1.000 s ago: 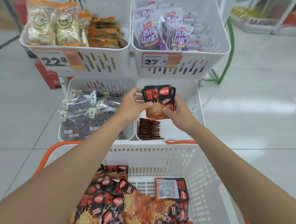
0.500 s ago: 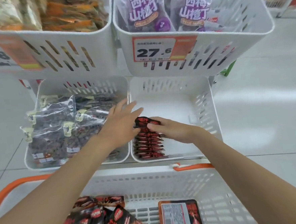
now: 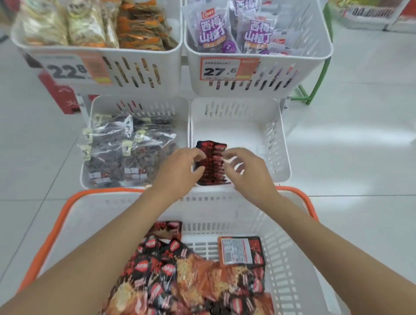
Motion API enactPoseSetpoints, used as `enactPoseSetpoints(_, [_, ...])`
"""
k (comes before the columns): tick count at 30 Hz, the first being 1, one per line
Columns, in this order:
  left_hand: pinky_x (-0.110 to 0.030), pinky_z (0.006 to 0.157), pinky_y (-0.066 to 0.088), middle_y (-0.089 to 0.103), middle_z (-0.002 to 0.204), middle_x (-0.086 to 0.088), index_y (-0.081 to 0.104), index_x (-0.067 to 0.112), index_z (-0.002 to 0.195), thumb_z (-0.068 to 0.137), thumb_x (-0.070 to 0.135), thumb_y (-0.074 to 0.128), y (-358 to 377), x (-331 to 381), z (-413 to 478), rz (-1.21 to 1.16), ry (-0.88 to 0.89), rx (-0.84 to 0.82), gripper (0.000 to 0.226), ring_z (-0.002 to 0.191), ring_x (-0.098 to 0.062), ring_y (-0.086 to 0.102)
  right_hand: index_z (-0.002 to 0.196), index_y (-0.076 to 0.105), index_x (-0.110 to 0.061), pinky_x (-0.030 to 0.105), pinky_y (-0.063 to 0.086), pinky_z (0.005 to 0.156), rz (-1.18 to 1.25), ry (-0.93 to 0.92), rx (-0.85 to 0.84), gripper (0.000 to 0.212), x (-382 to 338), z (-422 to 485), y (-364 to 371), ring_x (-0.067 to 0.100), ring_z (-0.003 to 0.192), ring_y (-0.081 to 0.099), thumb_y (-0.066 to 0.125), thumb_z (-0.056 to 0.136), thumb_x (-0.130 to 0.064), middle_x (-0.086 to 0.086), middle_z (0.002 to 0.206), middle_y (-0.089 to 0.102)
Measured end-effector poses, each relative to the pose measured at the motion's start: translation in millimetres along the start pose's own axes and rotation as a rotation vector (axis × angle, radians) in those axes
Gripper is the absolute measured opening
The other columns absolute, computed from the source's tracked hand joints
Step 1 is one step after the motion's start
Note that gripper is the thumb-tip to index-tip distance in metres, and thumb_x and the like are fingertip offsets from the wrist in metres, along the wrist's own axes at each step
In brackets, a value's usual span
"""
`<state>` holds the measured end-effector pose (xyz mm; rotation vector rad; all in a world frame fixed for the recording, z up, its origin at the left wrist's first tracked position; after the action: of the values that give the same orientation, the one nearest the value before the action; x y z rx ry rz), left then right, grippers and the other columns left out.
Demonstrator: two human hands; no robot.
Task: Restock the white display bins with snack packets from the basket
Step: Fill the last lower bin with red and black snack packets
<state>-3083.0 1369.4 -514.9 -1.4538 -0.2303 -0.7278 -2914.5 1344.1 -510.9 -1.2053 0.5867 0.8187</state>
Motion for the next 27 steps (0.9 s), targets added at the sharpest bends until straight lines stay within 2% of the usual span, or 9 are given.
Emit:
enactPoseSetpoints(4, [-0.03, 0.068, 0.046, 0.058, 0.095, 0.011, 0.061, 0.024, 0.106, 0.093, 0.021, 0.059, 7.2, 2.5, -62.4, -0.078, -0.06, -0.05, 0.013, 0.076, -0.005, 0.053, 0.096, 0.068, -0.017, 0.024, 0.05, 0.07, -0.127, 0.049, -0.279, 0.013, 11.1, -84.6, 26.4, 0.005, 0.068, 0.057, 0.058, 0.089, -0.011, -0.003, 0.083, 0.067])
enactPoseSetpoints(6, [-0.028, 0.067, 0.045, 0.055, 0.095, 0.01, 0.059, 0.024, 0.107, 0.095, 0.021, 0.058, 13.0, -7.2, -95.5, -0.117, -0.125, -0.102, 0.013, 0.073, -0.006, 0.052, 0.117, 0.063, -0.016, 0.037, 0.05, 0.093, -0.342, 0.182, -0.59, 0.027, 60.7, -121.1, 56.9, 0.017, 0.101, 0.061, 0.056, 0.092, -0.015, 0.005, 0.114, 0.065])
enactPoseSetpoints(9, [-0.024, 0.068, 0.042, 0.056, 0.102, 0.007, 0.058, 0.022, 0.112, 0.096, 0.022, 0.06, 22.6, -31.4, -142.4, -0.145, -0.266, -0.202, 0.016, 0.077, -0.005, 0.052, 0.154, 0.017, -0.02, 0.045, 0.025, 0.117, -0.654, 0.399, -0.858, 0.076, 144.0, -169.0, 79.5, 0.032, 0.147, 0.014, 0.058, 0.09, -0.016, 0.01, 0.161, 0.014])
enactPoseSetpoints(11, [-0.026, 0.077, 0.046, 0.057, 0.109, 0.007, 0.058, 0.022, 0.116, 0.095, 0.023, 0.062, 26.4, -45.8, -164.4, -0.098, -0.321, -0.253, 0.022, 0.089, -0.01, 0.056, 0.155, 0.012, -0.02, 0.047, 0.026, 0.116, -0.688, 0.419, -0.836, 0.08, 163.0, -189.2, 81.8, 0.035, 0.148, 0.011, 0.051, 0.086, -0.006, 0.013, 0.161, 0.012])
enactPoseSetpoints(15, [-0.028, 0.081, 0.049, 0.057, 0.126, 0.003, 0.056, 0.024, 0.123, 0.094, 0.02, 0.063, 33.0, -57.7, -184.5, -0.099, -0.392, -0.287, 0.03, 0.089, -0.01, 0.055, 0.119, 0.061, -0.017, 0.035, 0.044, 0.087, -0.833, 0.031, -0.631, 0.05, 120.4, -184.2, 83.9, 0.03, 0.102, 0.06, 0.044, 0.08, 0.009, 0.011, 0.105, 0.067])
enactPoseSetpoints(20, [-0.04, 0.101, 0.045, 0.047, 0.141, 0.0, 0.018, 0.028, 0.155, 0.088, 0.037, 0.07, 50.1, -19.3, -174.3, 0.051, -0.147, -0.342, 0.085, 0.124, -0.023, 0.047, 0.087, 0.071, -0.016, 0.036, 0.049, 0.078, -0.559, -0.328, -0.482, 0.02, 23.9, -133.1, 77.4, 0.021, 0.07, 0.055, 0.052, 0.094, -0.013, 0.001, 0.074, 0.068])
enactPoseSetpoints(22, [-0.038, 0.083, 0.052, 0.058, 0.119, 0.002, 0.026, 0.032, 0.152, 0.089, 0.04, 0.068, 58.4, -13.5, -170.3, 0.048, -0.165, -0.375, 0.076, 0.105, -0.023, 0.059, 0.103, 0.072, -0.019, 0.028, 0.046, 0.081, -0.314, -0.262, -0.417, 0.016, -6.0, -120.3, 62.2, 0.014, 0.084, 0.057, 0.06, 0.093, -0.02, -0.004, 0.091, 0.072])
enactPoseSetpoints(24, [-0.033, 0.072, 0.05, 0.064, 0.097, 0.008, 0.059, 0.029, 0.116, 0.091, 0.03, 0.067, 63.0, -27.8, -169.5, -0.038, -0.269, -0.326, 0.027, 0.094, -0.022, 0.064, 0.125, 0.062, -0.021, 0.027, 0.043, 0.092, -0.128, -0.009, -0.385, 0.035, 4.5, -113.1, 53.6, 0.012, 0.104, 0.054, 0.065, 0.091, -0.029, -0.005, 0.116, 0.065])
enactPoseSetpoints(27, [-0.035, 0.087, 0.051, 0.066, 0.11, 0.003, 0.061, 0.012, 0.112, 0.091, 0.016, 0.068, 77.9, -64.1, -184.4, -0.347, -0.549, -0.338, 0.023, 0.104, -0.019, 0.063, 0.152, 0.026, -0.02, 0.041, 0.035, 0.11, -0.219, 0.451, -0.526, 0.072, 87.7, -140.0, 65.6, 0.026, 0.135, 0.038, 0.059, 0.093, -0.045, 0.007, 0.149, 0.04])
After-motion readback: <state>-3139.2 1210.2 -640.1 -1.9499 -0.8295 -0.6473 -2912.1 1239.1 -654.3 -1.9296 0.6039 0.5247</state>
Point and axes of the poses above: each hand's wrist, its own z-axis towards the middle knuckle, its own y-axis out of the palm, x = y × z, the point moved 6 cm from there along z, towards the middle knuckle
